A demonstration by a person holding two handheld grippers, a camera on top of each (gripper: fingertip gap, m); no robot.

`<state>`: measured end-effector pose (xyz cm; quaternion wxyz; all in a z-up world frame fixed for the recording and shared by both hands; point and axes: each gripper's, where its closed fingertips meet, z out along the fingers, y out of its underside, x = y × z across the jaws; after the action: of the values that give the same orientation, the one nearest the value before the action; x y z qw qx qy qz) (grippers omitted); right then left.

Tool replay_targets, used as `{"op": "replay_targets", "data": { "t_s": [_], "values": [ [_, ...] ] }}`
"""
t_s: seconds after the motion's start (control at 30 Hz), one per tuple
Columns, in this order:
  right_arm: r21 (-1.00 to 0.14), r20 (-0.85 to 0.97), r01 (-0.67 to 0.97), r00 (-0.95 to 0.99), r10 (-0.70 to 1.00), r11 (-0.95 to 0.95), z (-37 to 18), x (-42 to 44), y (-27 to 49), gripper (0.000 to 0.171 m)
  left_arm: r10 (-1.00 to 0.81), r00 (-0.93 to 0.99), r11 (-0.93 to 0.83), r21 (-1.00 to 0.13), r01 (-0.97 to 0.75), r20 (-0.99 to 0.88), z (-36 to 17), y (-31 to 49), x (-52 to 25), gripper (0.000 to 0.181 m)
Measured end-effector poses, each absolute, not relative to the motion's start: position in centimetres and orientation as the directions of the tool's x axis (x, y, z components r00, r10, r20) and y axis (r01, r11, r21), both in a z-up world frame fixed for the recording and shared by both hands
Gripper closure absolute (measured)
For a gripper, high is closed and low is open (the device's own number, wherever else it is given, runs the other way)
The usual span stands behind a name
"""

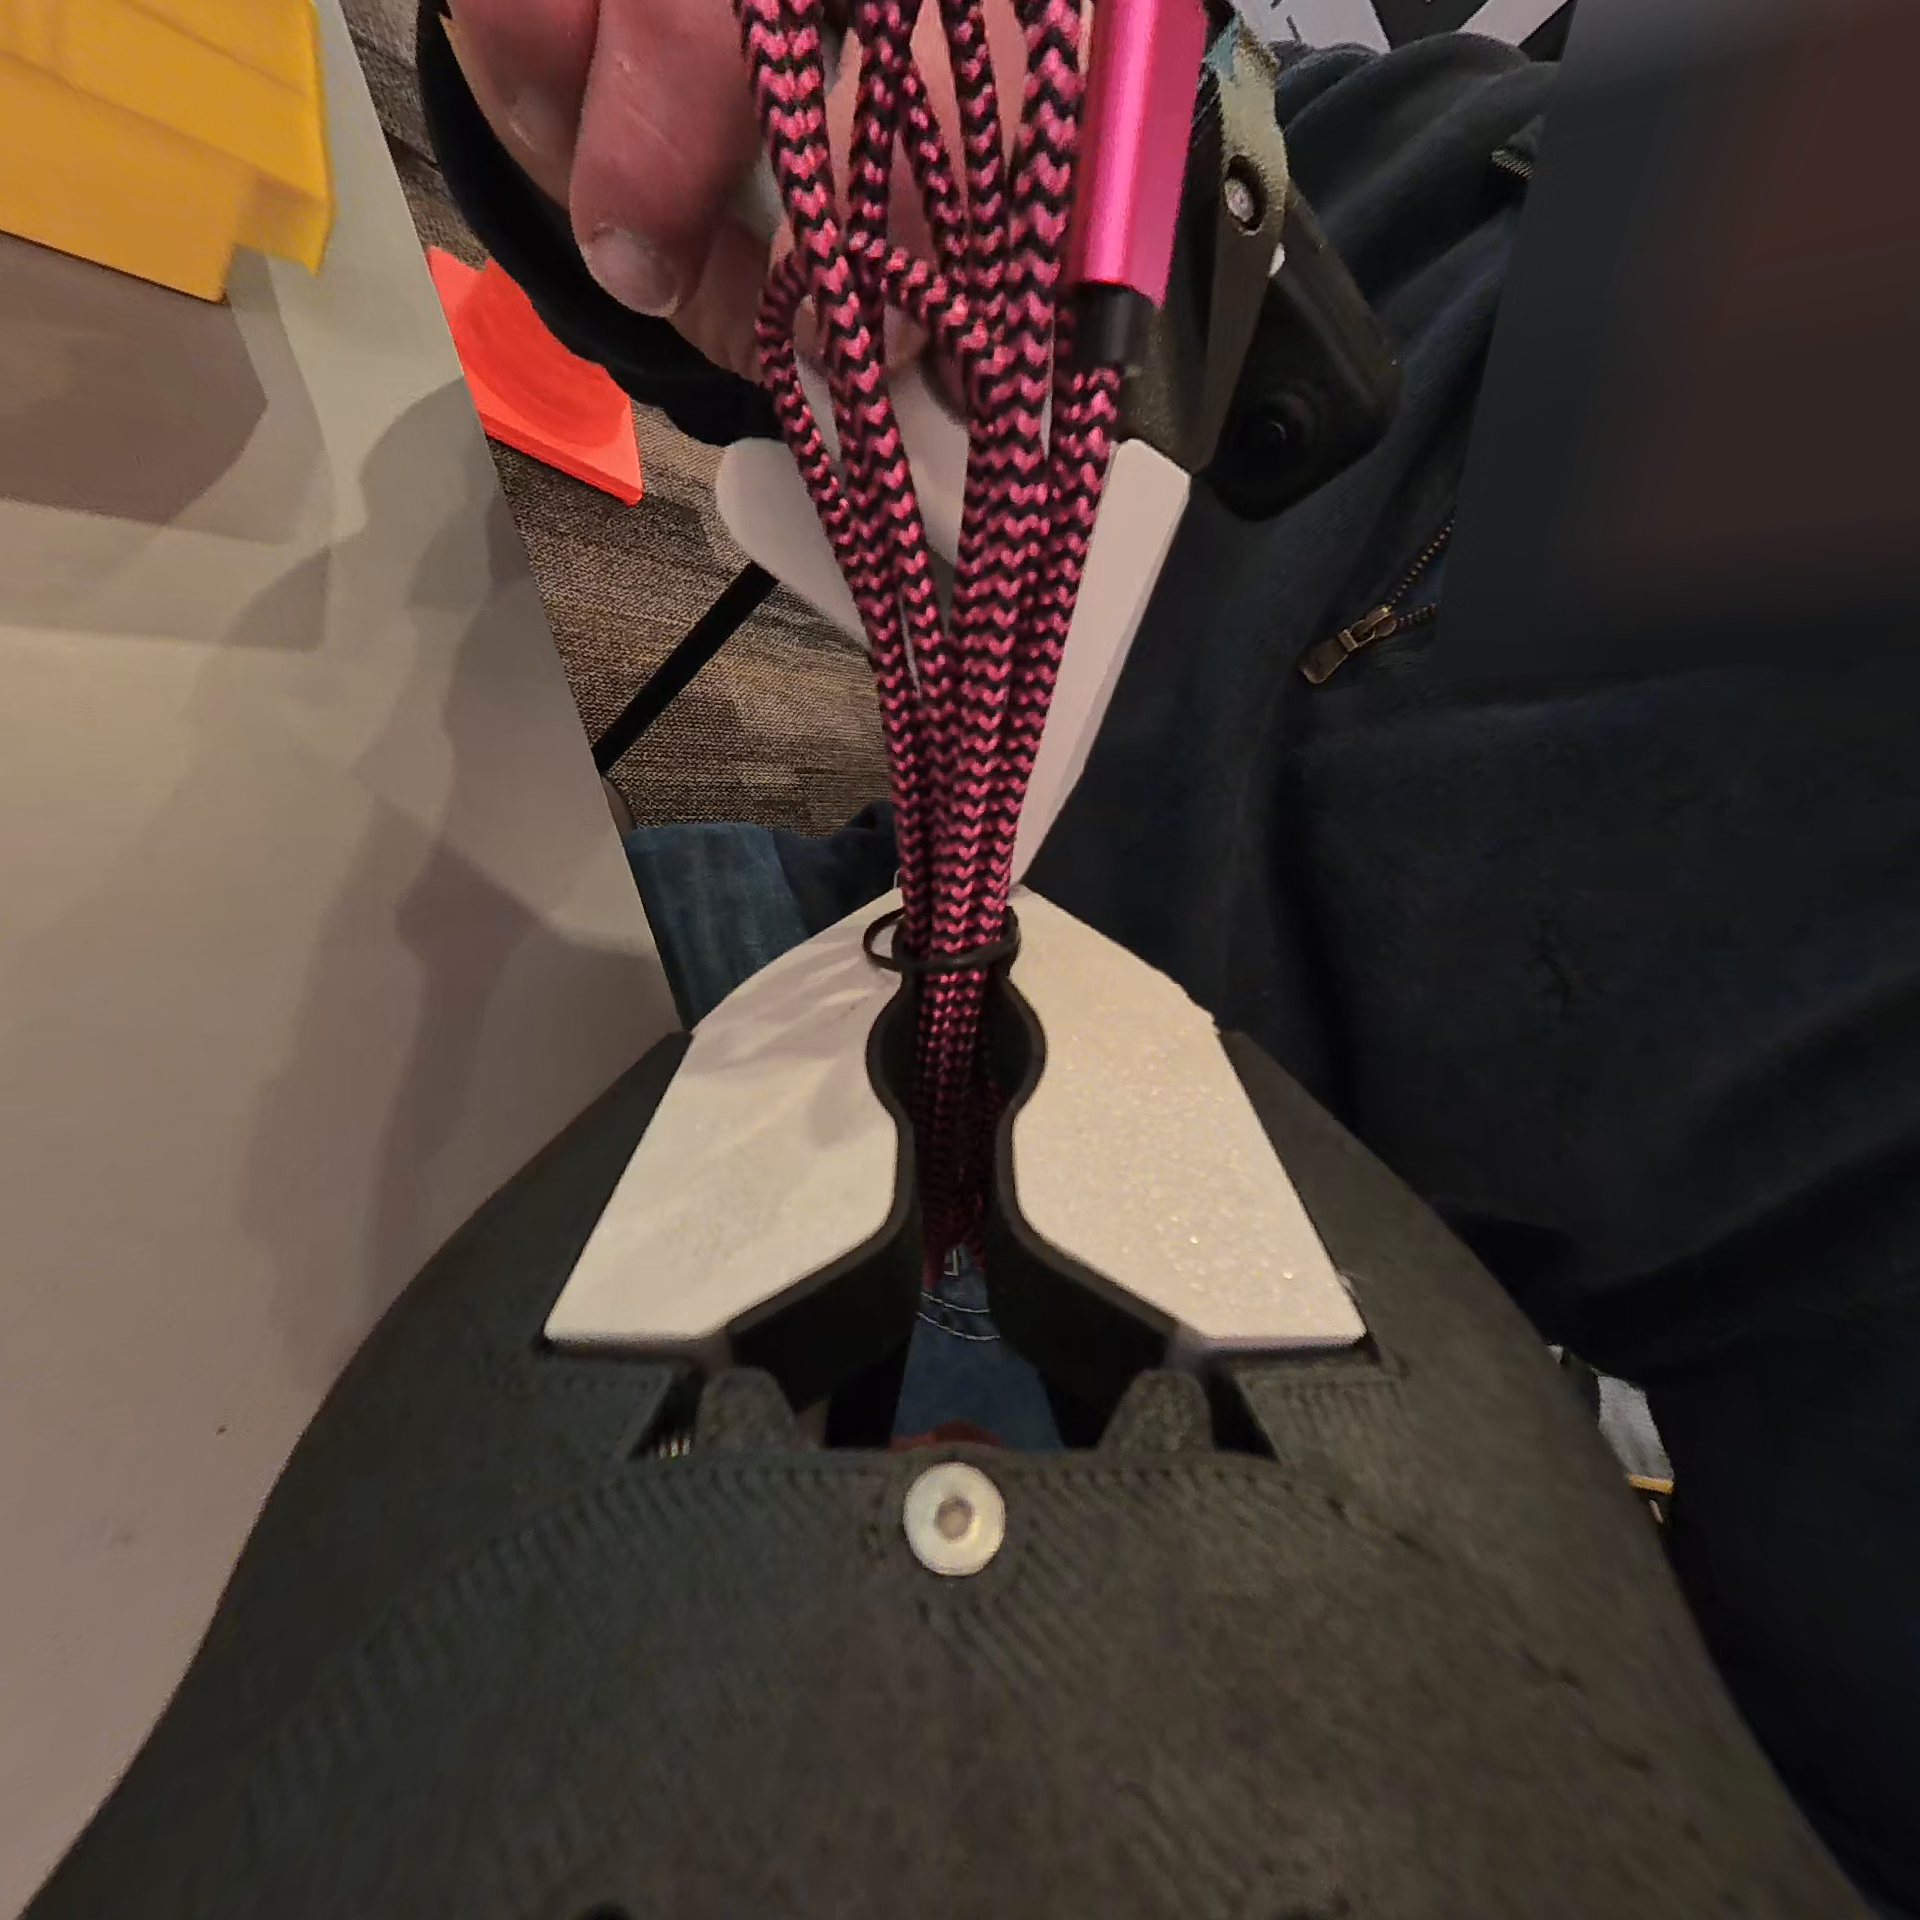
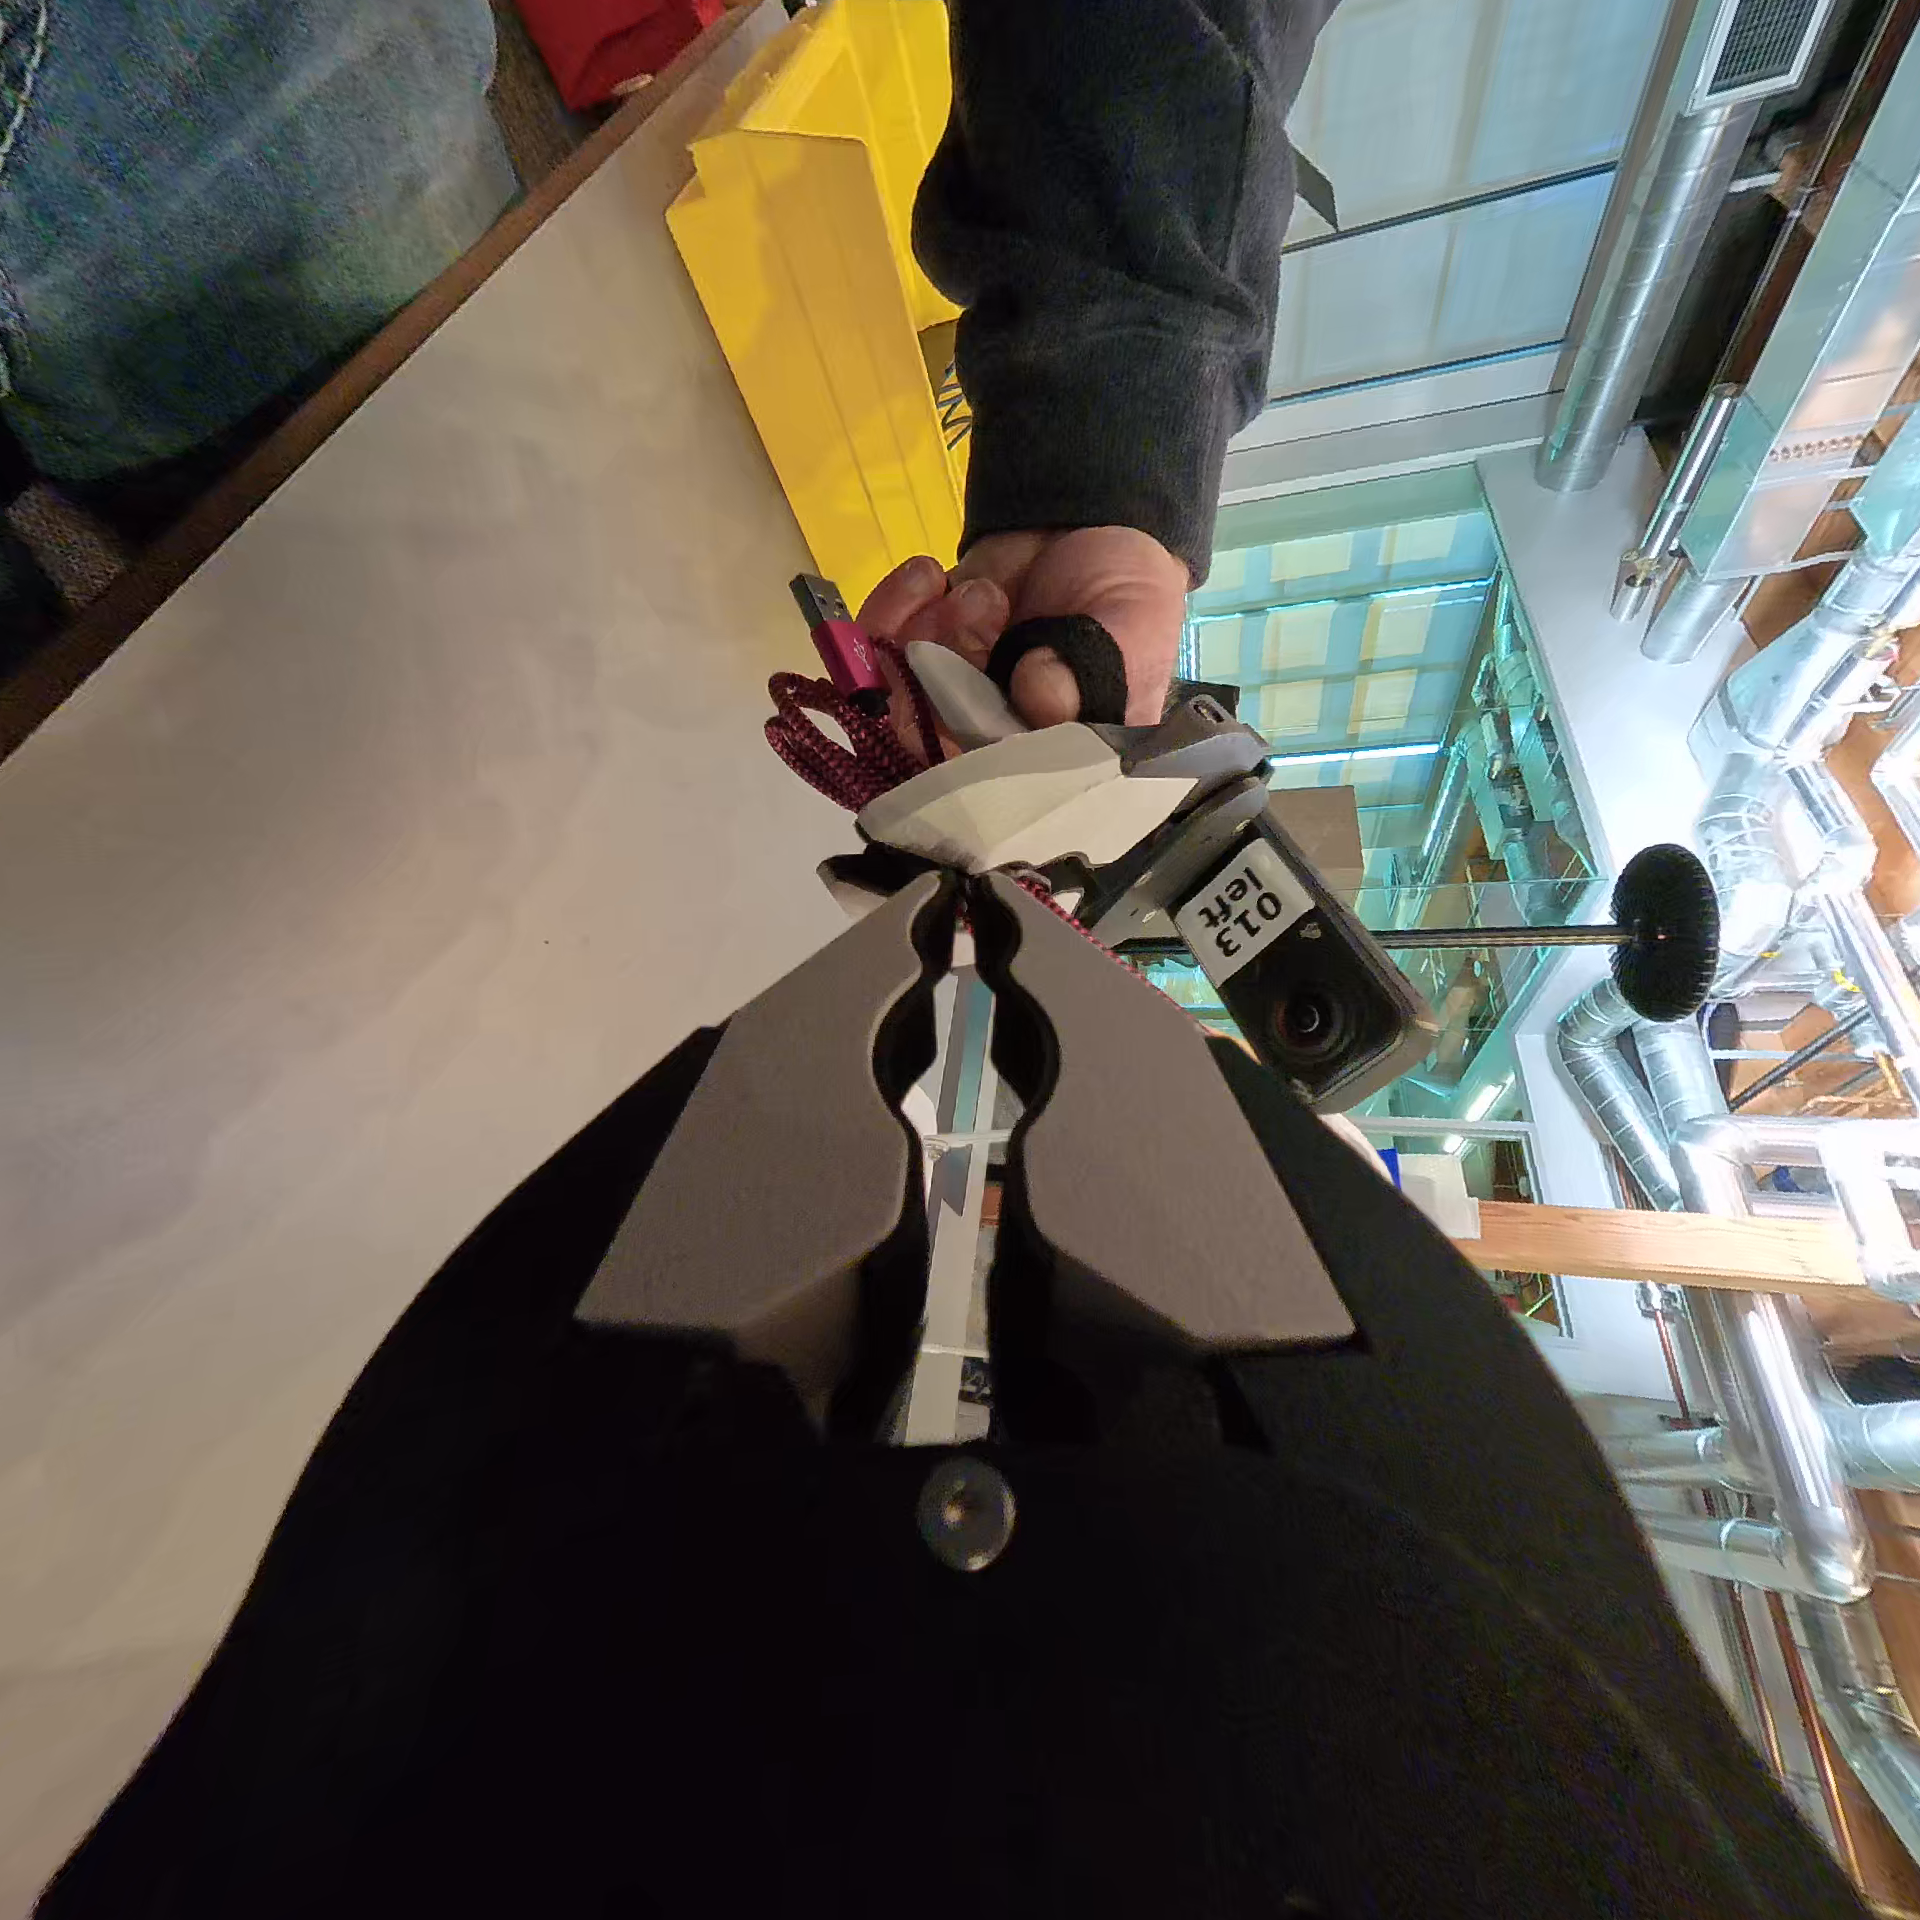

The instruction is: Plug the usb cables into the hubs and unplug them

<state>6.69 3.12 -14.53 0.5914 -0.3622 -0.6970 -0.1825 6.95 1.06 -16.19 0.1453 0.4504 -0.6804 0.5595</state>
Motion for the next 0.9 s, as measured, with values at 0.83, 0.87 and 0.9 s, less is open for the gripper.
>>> {"op": "replay_targets", "data": {
  "t_s": [0.83,0.87,0.9],
  "values": [
    [-0.999,-0.038,-0.022,0.458,0.888,-0.031,-13.4,8.7,5.2,0.171,-0.842,-0.525,0.247,-0.777,-0.580,0.124,-16.3,5.1,9.5,0.174],
    [-0.995,-0.098,-0.074,0.448,0.889,-0.073,-13.4,8.8,5.4,0.171,-0.854,-0.514,0.266,-0.784,-0.561,0.078,-16.2,5.4,9.7,0.174],
    [-0.987,-0.153,-0.119,0.432,0.889,-0.112,-13.4,8.9,5.5,0.171,-0.863,-0.504,0.294,-0.786,-0.544,0.026,-16.2,5.6,9.9,0.174]
  ]
}}
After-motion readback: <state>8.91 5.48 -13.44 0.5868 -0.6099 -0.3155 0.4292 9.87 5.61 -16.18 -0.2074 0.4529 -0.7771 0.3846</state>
